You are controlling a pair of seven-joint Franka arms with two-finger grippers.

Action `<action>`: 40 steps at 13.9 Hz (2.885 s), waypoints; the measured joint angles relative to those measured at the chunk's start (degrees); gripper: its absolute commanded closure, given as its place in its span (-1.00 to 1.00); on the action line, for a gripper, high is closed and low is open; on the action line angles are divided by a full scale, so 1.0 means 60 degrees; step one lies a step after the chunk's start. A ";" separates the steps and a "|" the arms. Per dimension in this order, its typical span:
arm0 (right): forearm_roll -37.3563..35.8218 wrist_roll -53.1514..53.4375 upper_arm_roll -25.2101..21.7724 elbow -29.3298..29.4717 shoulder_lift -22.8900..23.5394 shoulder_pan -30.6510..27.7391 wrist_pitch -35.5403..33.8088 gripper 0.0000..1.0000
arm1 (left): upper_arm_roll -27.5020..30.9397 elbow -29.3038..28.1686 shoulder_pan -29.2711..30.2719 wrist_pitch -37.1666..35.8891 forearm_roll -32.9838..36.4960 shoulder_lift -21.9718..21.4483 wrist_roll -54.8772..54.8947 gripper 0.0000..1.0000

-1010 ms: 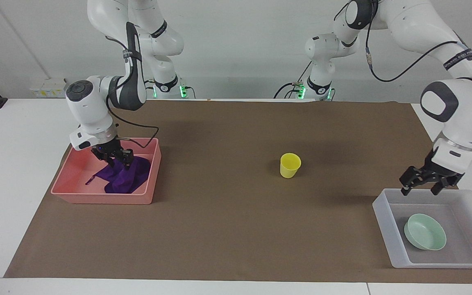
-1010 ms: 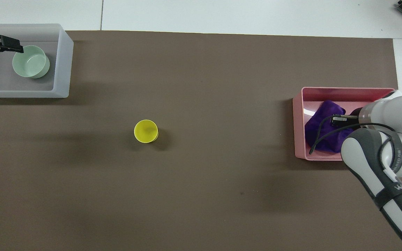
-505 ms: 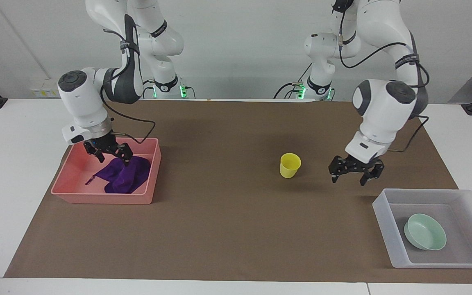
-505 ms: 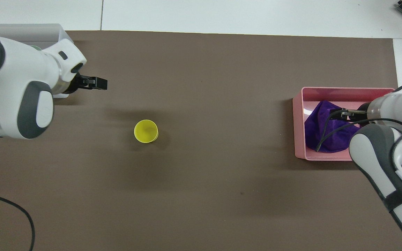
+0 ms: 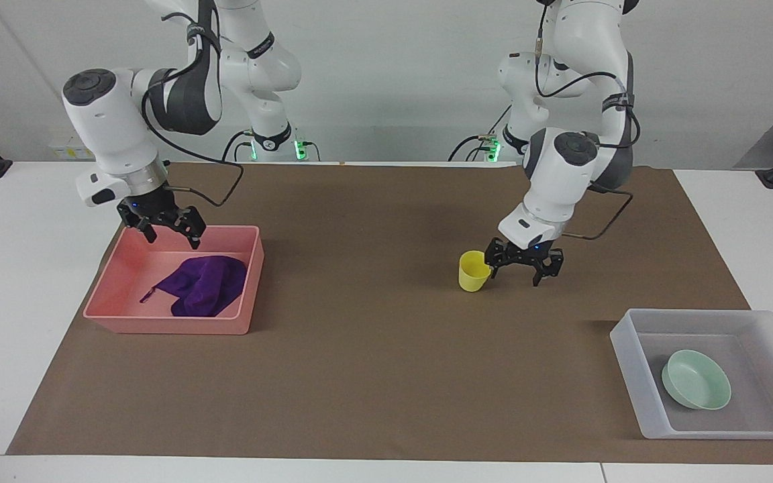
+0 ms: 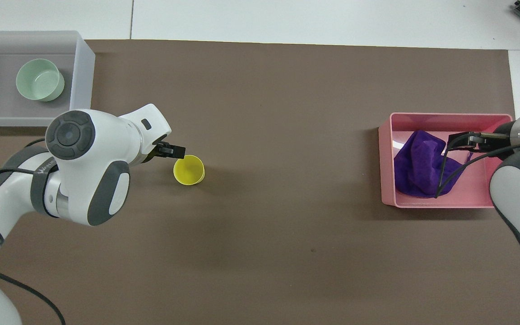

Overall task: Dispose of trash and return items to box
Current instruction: 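Carry the yellow cup with the left gripper into the white bin, then lower the yellow cup into the green bowl and open the left gripper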

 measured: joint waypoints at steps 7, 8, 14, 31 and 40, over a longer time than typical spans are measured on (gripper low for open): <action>0.0000 0.0000 0.0005 0.1873 -0.0271 0.0001 -0.2292 -1.00 | 0.0005 -0.1509 -0.0218 0.1958 0.0000 -0.0185 -0.1011 1.00; 0.0000 0.0000 0.0003 0.2065 -0.0344 0.0001 -0.2612 -1.00 | 0.0005 -0.1520 -0.0274 0.1962 0.0000 -0.0182 -0.1218 1.00; -0.0069 0.0000 0.0004 0.2343 -0.0543 -0.0003 -0.3132 -1.00 | 0.0102 -0.1390 -0.0326 0.2001 0.0000 -0.0219 -0.1510 1.00; -0.0069 0.0000 0.0025 0.2210 -0.0544 0.0014 -0.3137 -1.00 | 0.0309 0.5533 0.4123 -0.1882 0.0007 0.2011 0.0889 1.00; -0.0068 0.0000 0.0029 0.2097 -0.0580 0.0019 -0.3137 -1.00 | 0.0251 0.7918 0.5214 -0.2105 0.0007 0.4965 0.2102 1.00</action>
